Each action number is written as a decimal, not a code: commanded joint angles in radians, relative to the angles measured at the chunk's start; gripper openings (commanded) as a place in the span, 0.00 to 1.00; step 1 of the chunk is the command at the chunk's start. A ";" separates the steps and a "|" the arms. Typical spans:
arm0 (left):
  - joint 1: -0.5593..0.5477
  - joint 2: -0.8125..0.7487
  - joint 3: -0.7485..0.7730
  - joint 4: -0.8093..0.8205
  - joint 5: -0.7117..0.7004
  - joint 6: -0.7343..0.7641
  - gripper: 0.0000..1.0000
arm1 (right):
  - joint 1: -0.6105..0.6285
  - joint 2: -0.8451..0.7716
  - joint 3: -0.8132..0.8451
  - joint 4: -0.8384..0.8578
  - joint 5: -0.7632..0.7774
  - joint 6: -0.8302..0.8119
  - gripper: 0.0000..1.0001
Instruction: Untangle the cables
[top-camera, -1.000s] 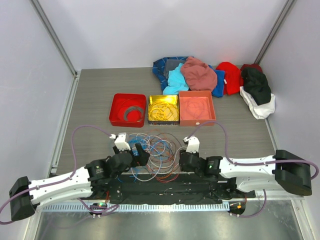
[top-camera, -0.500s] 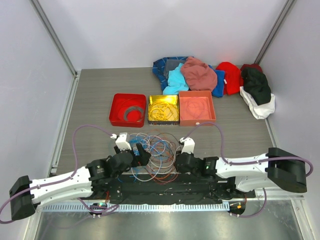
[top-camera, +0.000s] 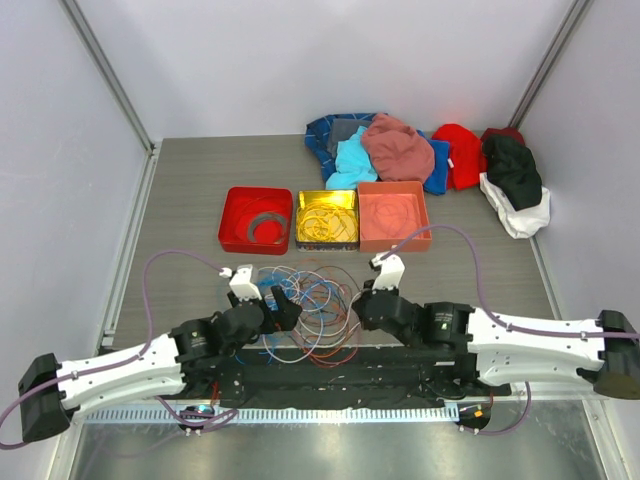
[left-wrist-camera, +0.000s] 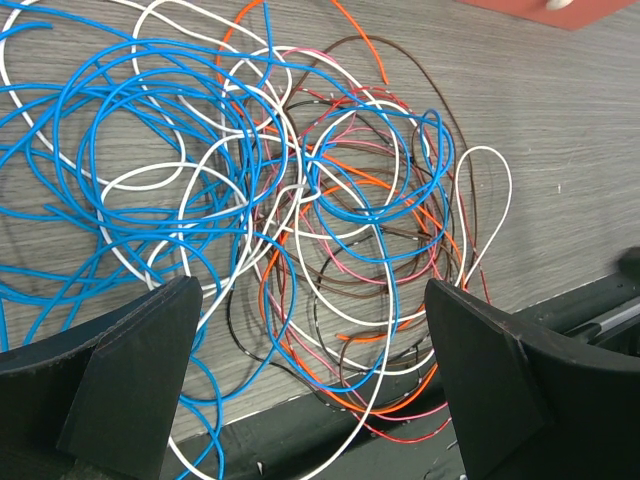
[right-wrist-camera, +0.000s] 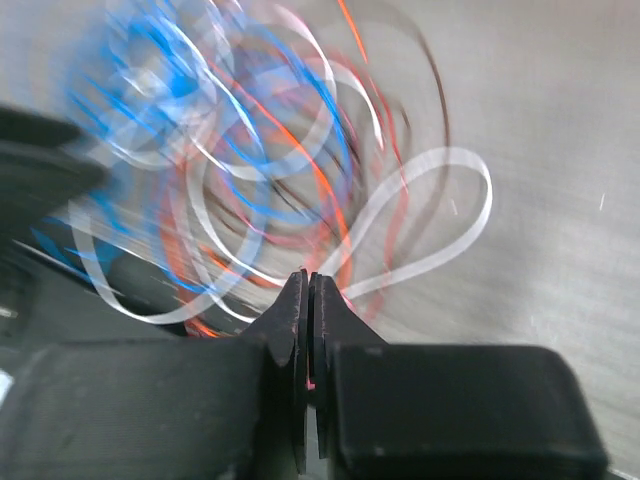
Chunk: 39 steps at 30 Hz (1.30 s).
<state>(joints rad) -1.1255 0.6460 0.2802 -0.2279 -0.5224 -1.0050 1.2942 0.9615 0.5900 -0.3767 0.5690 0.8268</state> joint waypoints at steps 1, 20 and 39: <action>-0.002 -0.025 0.014 0.026 -0.027 0.025 0.99 | 0.005 -0.029 0.149 -0.102 0.129 -0.097 0.01; -0.002 -0.059 -0.001 0.028 -0.011 0.023 1.00 | 0.037 -0.015 -0.010 -0.064 -0.159 0.020 0.51; -0.002 -0.037 -0.033 0.062 0.032 -0.012 0.99 | 0.053 0.045 -0.220 0.295 -0.342 0.181 0.56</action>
<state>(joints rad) -1.1255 0.6250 0.2554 -0.2134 -0.4854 -1.0046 1.3399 0.9791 0.3664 -0.1867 0.2234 0.9817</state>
